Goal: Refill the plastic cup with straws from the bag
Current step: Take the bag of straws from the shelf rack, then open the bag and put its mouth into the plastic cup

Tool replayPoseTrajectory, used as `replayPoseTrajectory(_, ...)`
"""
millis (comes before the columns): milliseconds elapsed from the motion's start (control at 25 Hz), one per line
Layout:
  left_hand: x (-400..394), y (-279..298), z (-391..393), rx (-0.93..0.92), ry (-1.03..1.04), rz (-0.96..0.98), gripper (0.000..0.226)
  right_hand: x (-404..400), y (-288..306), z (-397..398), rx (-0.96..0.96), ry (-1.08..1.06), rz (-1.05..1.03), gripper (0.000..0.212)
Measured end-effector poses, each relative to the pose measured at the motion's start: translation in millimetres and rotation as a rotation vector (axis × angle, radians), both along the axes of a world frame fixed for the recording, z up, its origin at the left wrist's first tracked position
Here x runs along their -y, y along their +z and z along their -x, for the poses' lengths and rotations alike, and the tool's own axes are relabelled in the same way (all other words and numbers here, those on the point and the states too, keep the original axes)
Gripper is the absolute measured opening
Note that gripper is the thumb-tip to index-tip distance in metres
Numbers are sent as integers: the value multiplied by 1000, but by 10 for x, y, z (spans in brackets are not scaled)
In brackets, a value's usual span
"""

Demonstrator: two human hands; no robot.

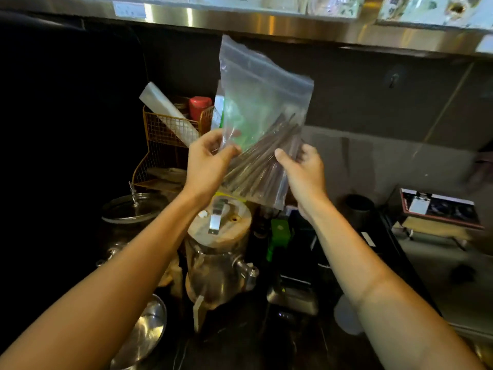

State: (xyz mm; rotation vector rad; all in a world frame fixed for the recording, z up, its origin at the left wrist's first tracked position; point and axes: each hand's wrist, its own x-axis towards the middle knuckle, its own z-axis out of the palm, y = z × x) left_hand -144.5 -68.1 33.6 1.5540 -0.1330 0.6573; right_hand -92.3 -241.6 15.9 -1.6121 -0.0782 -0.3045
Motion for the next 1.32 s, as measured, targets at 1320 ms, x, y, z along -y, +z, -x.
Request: replayPoseTrajectory(1320, 2224, -2711, 1576, -561, -335, -7, 13, 3182, -2869, 2449, -426, -10, 326, 13)
